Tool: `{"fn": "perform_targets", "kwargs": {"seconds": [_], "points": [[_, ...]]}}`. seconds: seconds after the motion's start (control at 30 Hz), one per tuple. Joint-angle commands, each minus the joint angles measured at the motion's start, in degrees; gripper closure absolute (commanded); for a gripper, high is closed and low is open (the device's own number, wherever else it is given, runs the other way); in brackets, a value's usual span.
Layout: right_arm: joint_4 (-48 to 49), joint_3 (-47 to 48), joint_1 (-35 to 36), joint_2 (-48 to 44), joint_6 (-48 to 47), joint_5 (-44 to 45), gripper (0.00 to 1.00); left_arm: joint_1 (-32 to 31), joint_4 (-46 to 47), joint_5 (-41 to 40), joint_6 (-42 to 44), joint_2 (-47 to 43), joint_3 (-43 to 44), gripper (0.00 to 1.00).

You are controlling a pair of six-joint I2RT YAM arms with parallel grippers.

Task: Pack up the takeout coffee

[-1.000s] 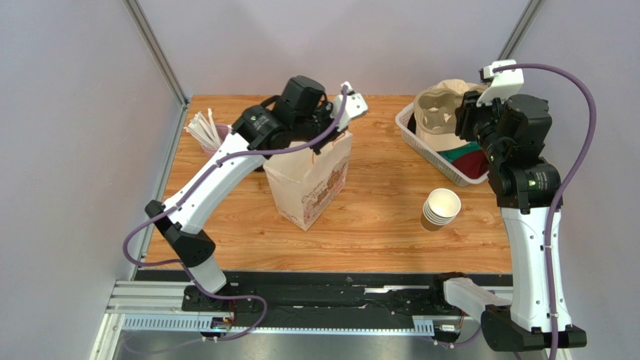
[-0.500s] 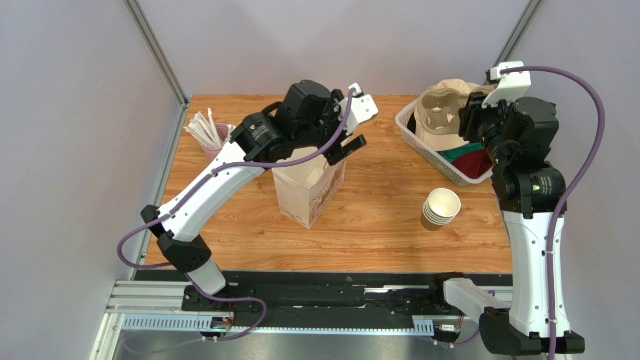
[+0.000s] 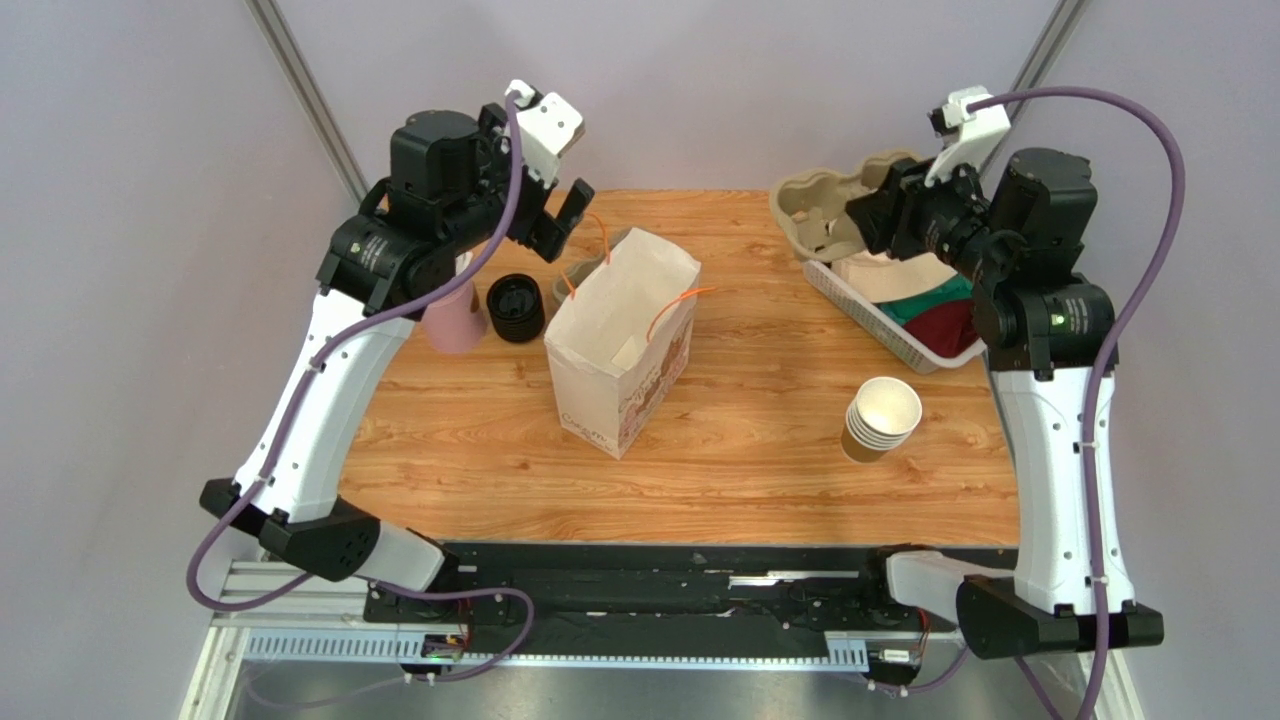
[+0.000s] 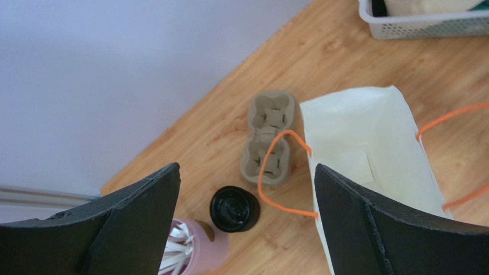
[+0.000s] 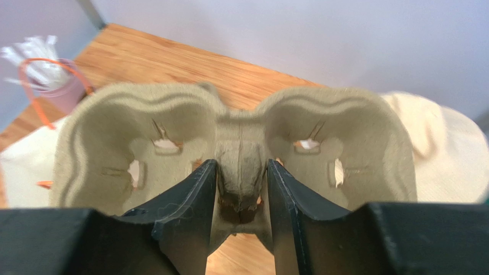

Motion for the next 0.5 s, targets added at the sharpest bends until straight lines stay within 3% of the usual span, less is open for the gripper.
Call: {"fn": "perform_targets", "kwargs": {"seconds": [0.0,0.13,0.27,0.47], "points": [[5.94,4.67,2.6,3.65,3.11,-13.03,0.58,3.29,1.59,11.03,-1.32,-0.12,-4.54,0.04],[7.88,7.22,7.6,7.88,3.2,-16.3,0.58,6.47,0.8,18.94,-3.17,1.99,-3.94,0.07],[8.41,10.56,14.88,11.74,2.94,-15.34,0.59,7.87,1.41,20.81,-3.08,3.31,-4.02,0.09],[9.46,9.0,16.14,13.33,0.21,-3.58,0.61,11.04,2.46,22.04,-4.31,2.0,-5.07,0.11]]}}
